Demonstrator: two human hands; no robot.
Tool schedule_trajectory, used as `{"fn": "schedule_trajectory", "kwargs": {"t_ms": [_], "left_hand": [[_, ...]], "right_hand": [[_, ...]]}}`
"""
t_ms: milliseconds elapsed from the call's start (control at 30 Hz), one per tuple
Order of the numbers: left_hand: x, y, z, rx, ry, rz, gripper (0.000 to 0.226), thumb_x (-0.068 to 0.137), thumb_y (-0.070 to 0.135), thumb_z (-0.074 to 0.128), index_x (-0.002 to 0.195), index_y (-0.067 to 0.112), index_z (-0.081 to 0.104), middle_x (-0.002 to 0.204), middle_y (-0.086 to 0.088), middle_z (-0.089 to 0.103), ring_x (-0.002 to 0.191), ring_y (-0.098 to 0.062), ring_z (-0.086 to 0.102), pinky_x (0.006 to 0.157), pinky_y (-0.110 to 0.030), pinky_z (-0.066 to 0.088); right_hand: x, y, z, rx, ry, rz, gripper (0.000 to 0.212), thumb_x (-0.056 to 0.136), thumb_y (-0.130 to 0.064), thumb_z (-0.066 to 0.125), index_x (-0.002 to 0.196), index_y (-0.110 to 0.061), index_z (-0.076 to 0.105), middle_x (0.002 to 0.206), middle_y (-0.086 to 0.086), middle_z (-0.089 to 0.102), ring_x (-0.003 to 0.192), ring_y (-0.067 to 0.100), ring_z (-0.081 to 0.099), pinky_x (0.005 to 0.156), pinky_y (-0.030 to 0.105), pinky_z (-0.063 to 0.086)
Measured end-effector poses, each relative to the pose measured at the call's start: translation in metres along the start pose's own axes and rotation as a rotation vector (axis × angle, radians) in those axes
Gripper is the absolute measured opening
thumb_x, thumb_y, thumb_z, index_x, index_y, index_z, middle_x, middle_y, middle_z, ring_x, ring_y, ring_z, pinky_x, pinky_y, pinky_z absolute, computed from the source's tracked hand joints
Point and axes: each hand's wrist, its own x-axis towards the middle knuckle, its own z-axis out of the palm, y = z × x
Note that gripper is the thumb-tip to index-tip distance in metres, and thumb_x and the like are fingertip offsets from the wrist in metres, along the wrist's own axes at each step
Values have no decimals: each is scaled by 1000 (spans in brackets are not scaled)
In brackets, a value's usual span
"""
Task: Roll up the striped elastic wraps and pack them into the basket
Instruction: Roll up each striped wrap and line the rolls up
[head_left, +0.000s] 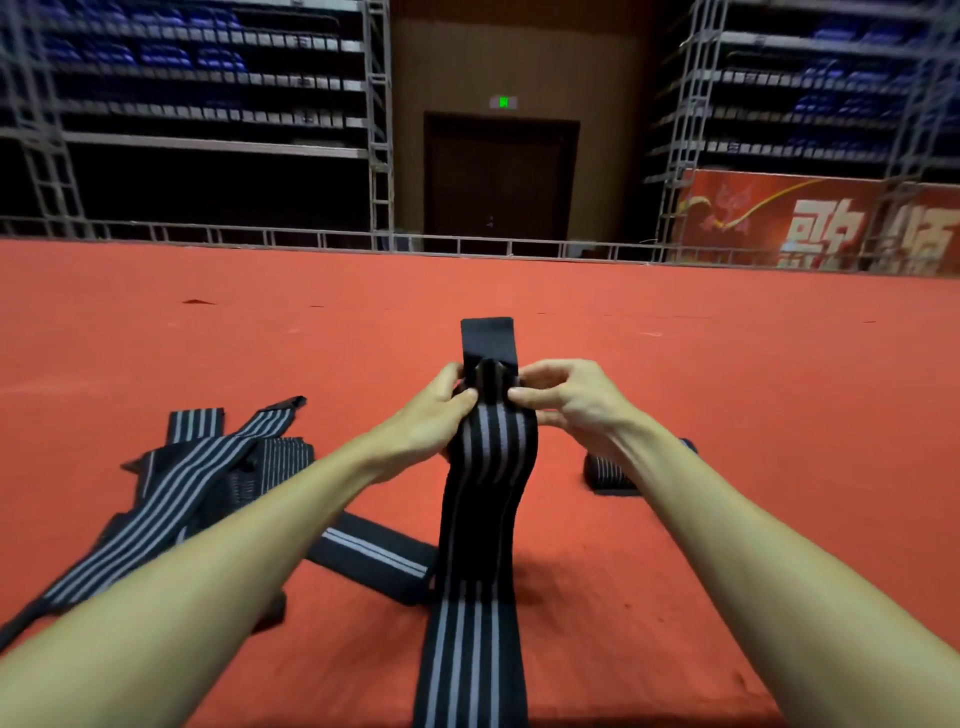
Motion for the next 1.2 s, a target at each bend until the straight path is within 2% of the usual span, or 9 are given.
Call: {"fn": "schedule_trajectory", "kwargs": {"t_ms": [133,300,367,433,600,833,967,1100,1200], "left_hand": [[-37,53,-1,-266,-117,-124,31,99,1,36,120,15,54,101,-3,67,80,-12,65,66,-28,54],[-61,109,-18,-581,-270,-62,23,99,1,37,108,-2,58,70,-2,70,59,-5,66,59,-17,55],[-61,110,-14,-587,-241,-45,25,100,4,37,114,-3,56,68,-2,69,55,-3,63,57,-16,54],[-53,94,-7,-472,-137,-71,26,101,7,39,117,1,58,66,3,68,52,-2,61,50,-17,50],[-18,38,8,-112,66,-52,27,101,5,39,112,15,61,90,-2,67,74,-14,64,65,-32,52],[34,-45,40,-260,198,-120,22,99,6,43,117,12,56,113,-8,65,106,-22,63,93,-37,50],[48,-98,60,-410,281,-201,24,98,9,49,119,7,58,112,-6,68,100,-17,66,86,-29,52],[47,-143,73,-390,298,-249,21,96,14,53,114,14,65,101,-2,73,90,-12,70,73,-23,55],[47,-157,77,-437,272,-245,20,96,12,53,113,17,64,91,0,75,80,-13,71,67,-24,56]], "right_hand": [[-39,-40,-5,87,-131,64,16,76,7,68,89,-2,68,90,10,70,86,20,68,80,29,56],[-64,-82,-12,209,-216,-31,35,81,-8,66,114,3,62,105,11,68,93,20,67,88,30,54],[-64,-87,-9,163,-169,-51,23,85,-12,65,105,-1,66,95,10,68,77,19,66,68,24,57],[-58,-79,-5,52,-79,-42,16,87,-11,67,99,-1,67,79,7,64,56,14,56,45,20,45],[-30,-24,-7,-87,6,49,23,88,-9,66,109,0,65,69,5,61,48,10,48,42,21,42],[18,63,-11,132,127,107,24,88,1,59,107,-8,70,97,15,69,86,28,54,73,37,44],[37,119,-11,256,201,172,29,88,3,57,113,-8,67,103,18,71,86,30,60,68,35,43],[42,165,-6,296,226,207,29,87,6,57,107,-10,69,96,13,71,73,23,65,53,22,48],[44,184,-10,332,204,188,27,85,8,57,102,-9,70,90,10,70,69,26,54,46,20,41]]}}
